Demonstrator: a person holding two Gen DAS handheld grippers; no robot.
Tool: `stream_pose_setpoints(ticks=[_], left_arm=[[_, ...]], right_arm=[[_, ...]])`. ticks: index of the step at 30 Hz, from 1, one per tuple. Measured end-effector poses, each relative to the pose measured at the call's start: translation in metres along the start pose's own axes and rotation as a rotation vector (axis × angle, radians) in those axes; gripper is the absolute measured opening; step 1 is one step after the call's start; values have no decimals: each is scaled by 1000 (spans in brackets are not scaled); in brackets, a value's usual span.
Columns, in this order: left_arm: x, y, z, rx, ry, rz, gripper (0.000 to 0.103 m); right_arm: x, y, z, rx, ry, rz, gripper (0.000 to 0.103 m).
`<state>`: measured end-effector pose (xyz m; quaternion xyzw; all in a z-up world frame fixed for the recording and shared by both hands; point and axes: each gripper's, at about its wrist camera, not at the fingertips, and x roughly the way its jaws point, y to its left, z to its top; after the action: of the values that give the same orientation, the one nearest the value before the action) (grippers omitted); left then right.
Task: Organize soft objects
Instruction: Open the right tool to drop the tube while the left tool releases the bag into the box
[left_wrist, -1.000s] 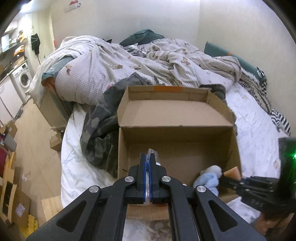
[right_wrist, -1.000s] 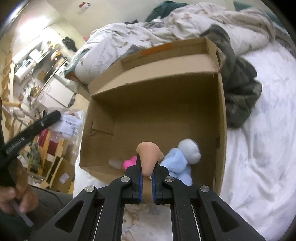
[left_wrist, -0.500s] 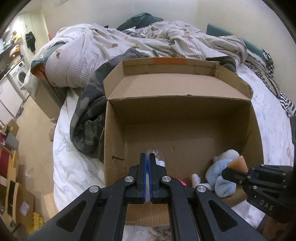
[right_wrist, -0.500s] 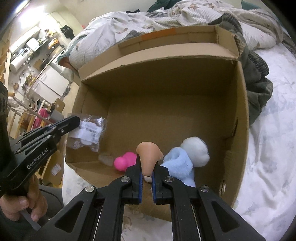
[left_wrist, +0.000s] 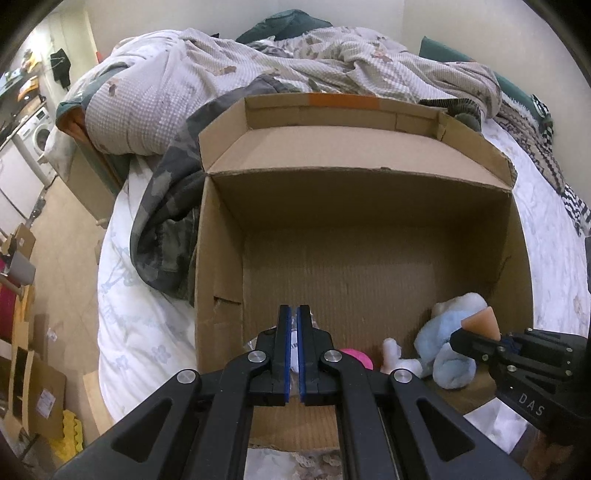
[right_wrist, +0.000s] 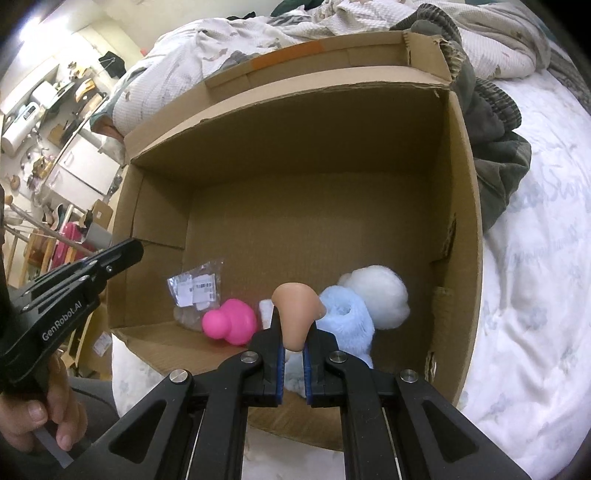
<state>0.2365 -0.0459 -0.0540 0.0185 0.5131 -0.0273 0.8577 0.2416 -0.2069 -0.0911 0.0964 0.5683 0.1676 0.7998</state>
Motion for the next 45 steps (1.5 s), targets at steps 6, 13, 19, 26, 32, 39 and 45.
stream_pose_setpoints(ticks=[6,13,19,26,32,39,45], left_arm=[[4,-4,-2,9,28,-2,10],[3,-8,-3,17,28,7,66],[-4,-5,1,4,-7,13,66],[0,3,1,-28,13,21,66],[0,3,0,-26,17,19,66],[-8,6,-7,-19,7,34,66],[-19,14,-16,-32,-3,47,66]], right_arm=[[1,1,1,-6,0,-5,9],[-2,-1,1,11,-19,25,9],[-12,-4,6,51,-71,74,34],[-20,-13,8,114,-121,58,81],[-19,-14,7,114,-103,53,81],[-25,-12,5,105,-123,37,81],[-29,-6,0,87,-127,27,81]])
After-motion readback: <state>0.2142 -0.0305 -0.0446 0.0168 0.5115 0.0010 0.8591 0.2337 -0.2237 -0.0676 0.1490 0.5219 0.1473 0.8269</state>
